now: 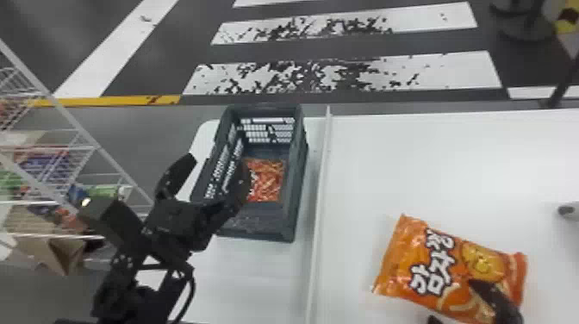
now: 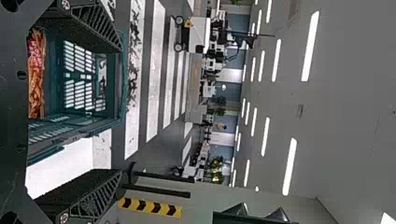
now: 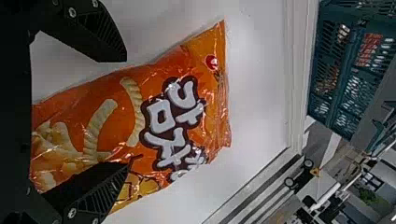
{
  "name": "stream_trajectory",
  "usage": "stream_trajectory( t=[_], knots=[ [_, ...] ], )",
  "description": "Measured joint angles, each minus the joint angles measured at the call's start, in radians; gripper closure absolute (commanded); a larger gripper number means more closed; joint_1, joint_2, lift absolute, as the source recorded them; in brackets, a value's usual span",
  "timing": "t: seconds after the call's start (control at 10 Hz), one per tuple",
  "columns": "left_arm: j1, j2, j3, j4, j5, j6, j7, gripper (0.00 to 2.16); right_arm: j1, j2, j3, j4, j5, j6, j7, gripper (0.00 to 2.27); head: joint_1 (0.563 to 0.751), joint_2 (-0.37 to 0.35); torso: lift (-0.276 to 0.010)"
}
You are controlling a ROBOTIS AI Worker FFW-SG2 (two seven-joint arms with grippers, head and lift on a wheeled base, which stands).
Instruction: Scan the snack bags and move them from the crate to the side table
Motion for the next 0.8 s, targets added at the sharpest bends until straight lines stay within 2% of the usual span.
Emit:
stream_trajectory(
  t=[0.1, 0.2, 0.3, 0.4, 0.6, 0.8],
  knots=[
    [-0.004, 0.001, 0.0, 0.002, 0.001, 0.014, 0.0, 0.08, -0.029, -0.001, 0.034, 0.002, 0.017, 0.073, -0.003, 0.7, 0.695, 0.217, -0.087],
    [-0.011, 0.005, -0.001, 0.005, 0.004, 0.03, -0.001, 0.08, -0.057, 0.002, 0.06, 0.001, 0.022, 0.159, -0.011, 1.55, 0.695, 0.201, -0.087],
    [-0.015, 0.011, -0.001, 0.007, 0.008, 0.043, -0.001, 0.08, -0.075, 0.005, 0.075, 0.0, 0.022, 0.21, -0.022, 2.02, 0.695, 0.186, -0.087],
    [-0.018, 0.016, -0.001, 0.007, 0.013, 0.051, -0.001, 0.08, -0.081, 0.007, 0.079, -0.001, 0.02, 0.222, -0.038, 2.21, 0.695, 0.179, -0.087],
    [-0.025, 0.019, -0.004, 0.006, 0.017, 0.077, -0.002, 0.08, -0.073, 0.001, 0.065, -0.053, -0.002, 0.236, -0.057, 2.24, 0.695, 0.177, -0.087],
    [-0.029, 0.019, -0.009, 0.0, 0.017, 0.094, -0.002, 0.08, -0.046, -0.002, -0.046, -0.207, -0.125, 0.316, -0.026, 2.24, 0.695, 0.144, -0.087]
  ],
)
